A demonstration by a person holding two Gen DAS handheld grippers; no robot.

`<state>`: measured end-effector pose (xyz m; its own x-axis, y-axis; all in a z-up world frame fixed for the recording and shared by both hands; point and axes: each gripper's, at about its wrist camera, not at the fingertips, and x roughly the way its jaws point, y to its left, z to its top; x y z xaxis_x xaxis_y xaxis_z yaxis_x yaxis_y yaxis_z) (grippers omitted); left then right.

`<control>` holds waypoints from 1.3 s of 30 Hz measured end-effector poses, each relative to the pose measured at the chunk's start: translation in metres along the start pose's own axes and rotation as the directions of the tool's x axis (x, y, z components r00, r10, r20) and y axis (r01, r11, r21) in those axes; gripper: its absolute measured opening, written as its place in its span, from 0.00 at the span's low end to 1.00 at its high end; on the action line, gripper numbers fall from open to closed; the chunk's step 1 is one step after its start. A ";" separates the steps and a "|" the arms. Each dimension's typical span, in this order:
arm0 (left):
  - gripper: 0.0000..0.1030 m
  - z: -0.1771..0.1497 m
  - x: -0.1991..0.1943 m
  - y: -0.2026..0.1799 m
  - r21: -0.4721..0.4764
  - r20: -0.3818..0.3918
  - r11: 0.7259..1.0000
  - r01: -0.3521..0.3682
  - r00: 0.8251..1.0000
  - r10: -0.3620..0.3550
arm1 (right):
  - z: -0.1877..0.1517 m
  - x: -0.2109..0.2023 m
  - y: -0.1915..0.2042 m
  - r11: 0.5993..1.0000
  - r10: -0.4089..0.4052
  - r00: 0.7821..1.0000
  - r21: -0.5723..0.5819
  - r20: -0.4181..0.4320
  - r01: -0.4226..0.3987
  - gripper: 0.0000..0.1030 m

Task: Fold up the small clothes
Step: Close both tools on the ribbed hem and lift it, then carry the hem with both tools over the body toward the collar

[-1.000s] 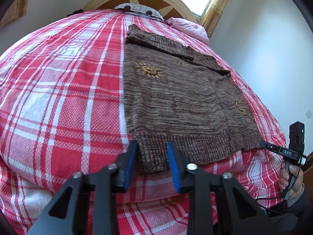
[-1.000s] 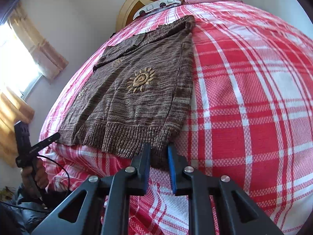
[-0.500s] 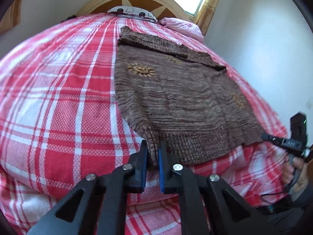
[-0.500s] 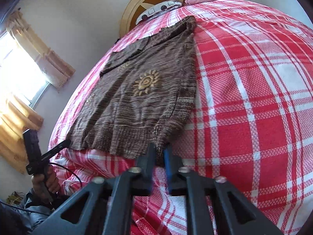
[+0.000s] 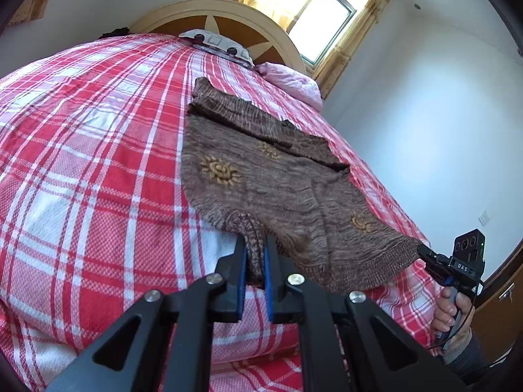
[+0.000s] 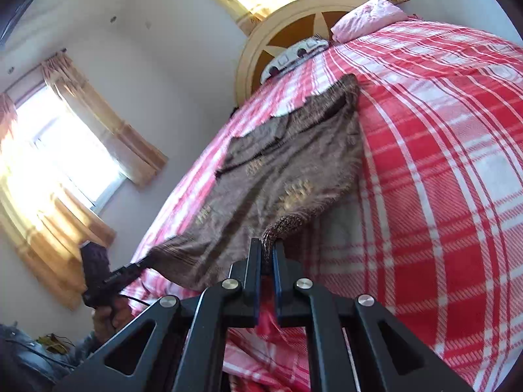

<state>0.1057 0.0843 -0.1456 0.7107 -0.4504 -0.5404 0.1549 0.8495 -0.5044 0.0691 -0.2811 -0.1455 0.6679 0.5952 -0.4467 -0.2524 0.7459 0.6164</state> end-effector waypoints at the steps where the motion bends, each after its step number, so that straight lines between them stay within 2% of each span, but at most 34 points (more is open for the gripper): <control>1: 0.09 0.003 0.000 0.000 -0.007 0.004 1.000 0.007 1.000 -0.007 | 0.004 0.000 0.002 1.000 0.013 1.000 -0.001 0.012 -0.013 0.05; 6: 0.09 0.020 -0.002 -0.002 -0.019 0.033 0.999 0.039 0.999 -0.039 | 0.022 -0.007 0.010 0.998 0.070 0.995 -0.001 0.073 -0.070 0.05; 19: 0.09 0.064 0.000 -0.002 -0.045 0.079 0.996 0.071 0.995 -0.067 | 0.063 -0.018 0.012 0.995 0.098 0.986 0.021 0.133 -0.102 0.05; 26: 0.09 0.097 0.014 -0.004 -0.028 0.099 0.998 0.057 0.994 -0.054 | 0.095 -0.001 0.016 0.995 0.095 0.987 0.003 0.133 -0.096 0.05; 39: 0.09 0.159 0.060 0.000 -0.038 0.106 0.999 0.034 0.994 -0.030 | 0.152 0.042 -0.001 0.998 0.058 0.989 0.030 0.137 -0.063 0.04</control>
<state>0.2575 0.1010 -0.0715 0.7746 -0.4437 -0.4506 0.1529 0.8228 -0.5474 0.2034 -0.3024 -0.0661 0.7417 0.5911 -0.3170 -0.2726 0.6975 0.6627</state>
